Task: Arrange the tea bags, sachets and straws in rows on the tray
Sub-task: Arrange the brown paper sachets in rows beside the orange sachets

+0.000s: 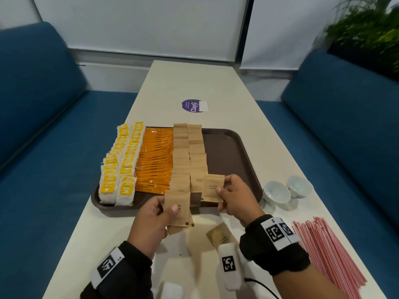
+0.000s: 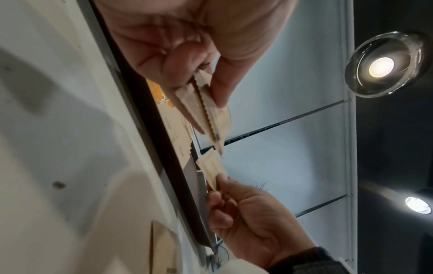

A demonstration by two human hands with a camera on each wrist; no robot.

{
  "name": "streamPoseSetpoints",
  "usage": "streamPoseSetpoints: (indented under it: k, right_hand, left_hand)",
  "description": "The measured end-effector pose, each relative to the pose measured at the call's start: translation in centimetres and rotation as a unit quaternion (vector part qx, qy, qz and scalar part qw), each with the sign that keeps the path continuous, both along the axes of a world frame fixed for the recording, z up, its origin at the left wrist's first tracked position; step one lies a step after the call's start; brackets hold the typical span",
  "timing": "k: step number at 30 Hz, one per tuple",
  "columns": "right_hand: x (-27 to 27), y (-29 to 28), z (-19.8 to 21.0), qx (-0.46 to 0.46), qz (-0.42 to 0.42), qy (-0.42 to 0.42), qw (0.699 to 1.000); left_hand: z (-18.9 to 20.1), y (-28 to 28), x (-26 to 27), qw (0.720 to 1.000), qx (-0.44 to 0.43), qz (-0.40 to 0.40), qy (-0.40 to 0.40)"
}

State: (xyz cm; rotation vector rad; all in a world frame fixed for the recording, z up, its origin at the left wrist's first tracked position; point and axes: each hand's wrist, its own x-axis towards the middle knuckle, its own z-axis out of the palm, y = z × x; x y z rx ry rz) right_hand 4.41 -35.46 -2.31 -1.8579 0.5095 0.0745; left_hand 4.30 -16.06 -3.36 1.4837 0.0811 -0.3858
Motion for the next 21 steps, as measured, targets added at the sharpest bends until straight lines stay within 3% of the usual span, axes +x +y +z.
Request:
streamPoseSetpoints:
  k: [6,21]
  right_hand:
    - [2.5,-0.5,-0.8,-0.119,0.001,0.013,0.993]
    - [5.0,1.0,-2.0,-0.192,-0.032,0.058,0.979]
  left_hand:
    - [-0.3,0.4,0.4,1.000,-0.014,0.023,0.016]
    - [-0.4,0.3,0.7,0.998,-0.044,0.027,0.031]
